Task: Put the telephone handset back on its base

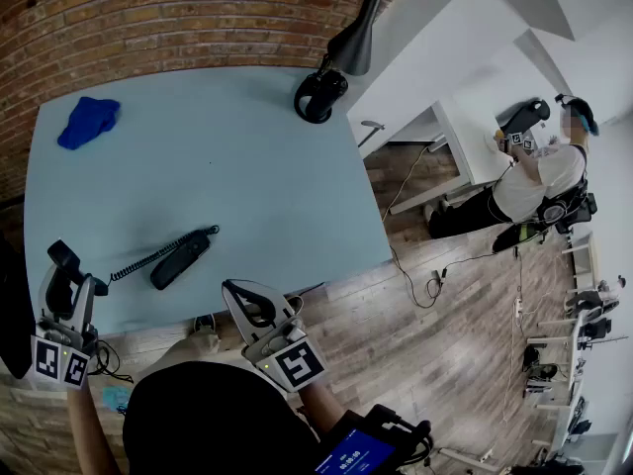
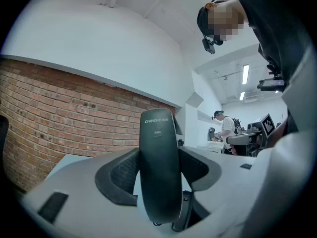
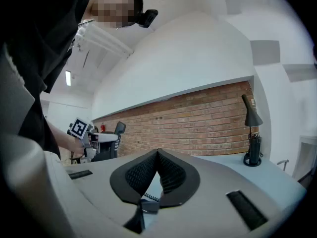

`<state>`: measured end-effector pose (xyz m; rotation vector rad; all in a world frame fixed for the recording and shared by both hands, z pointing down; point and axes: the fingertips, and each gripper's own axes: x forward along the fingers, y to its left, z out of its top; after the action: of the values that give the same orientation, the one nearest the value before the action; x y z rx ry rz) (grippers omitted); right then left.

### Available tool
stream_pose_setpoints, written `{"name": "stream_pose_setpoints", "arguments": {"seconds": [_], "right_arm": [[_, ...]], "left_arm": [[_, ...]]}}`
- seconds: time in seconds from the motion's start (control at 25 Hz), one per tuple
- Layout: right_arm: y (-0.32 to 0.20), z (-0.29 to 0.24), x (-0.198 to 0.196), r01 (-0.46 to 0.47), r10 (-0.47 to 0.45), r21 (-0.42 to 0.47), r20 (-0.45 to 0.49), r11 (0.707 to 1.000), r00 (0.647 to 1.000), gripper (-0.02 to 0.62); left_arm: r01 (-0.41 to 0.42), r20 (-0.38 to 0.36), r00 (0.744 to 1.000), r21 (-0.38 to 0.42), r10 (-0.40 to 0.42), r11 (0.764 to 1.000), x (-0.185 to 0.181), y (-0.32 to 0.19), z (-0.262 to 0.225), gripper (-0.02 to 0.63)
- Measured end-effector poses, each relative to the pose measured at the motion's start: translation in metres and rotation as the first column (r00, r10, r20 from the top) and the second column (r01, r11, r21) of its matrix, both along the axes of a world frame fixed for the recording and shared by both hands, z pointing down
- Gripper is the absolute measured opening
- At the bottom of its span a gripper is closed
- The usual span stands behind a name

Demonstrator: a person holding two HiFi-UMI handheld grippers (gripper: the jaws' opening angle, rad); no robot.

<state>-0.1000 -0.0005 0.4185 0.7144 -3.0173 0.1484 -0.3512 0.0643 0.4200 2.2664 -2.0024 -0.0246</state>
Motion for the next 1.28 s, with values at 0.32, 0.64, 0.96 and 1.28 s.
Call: {"name": "stream_pose_setpoints", "arguments": {"seconds": [0.32, 0.64, 0.96, 1.28], "right_arm": [[0.003, -0.003, 0.003, 0.028, -0.026, -0.051, 0.034, 0.998, 0.999, 0.017], [-0.007, 0.014, 0.016, -0.018, 0.019, -0.074, 0.018, 0.997, 1.0, 0.017], [-0.01, 0.027, 0.031, -0.073, 0.074, -0.114, 0.007, 0.991, 0.997, 0.017], [-0.009, 0.03, 0.051, -0.138, 0.141, -0.138, 0.008, 0.981, 0.99, 0.018]], "left_arm": [[-0.047, 0.07, 0.996, -0.062, 0.051, 0.997, 0.014, -0.014, 0.009, 0.279], [-0.121, 0.065, 0.989, -0.163, 0.133, 0.979, 0.035, -0.035, 0.059, 0.279], [-0.162, 0.075, 0.979, -0.276, 0.19, 0.947, 0.047, -0.052, 0.102, 0.279], [-0.207, 0.071, 0.966, -0.366, 0.249, 0.907, 0.06, -0.064, 0.141, 0.279]]}}
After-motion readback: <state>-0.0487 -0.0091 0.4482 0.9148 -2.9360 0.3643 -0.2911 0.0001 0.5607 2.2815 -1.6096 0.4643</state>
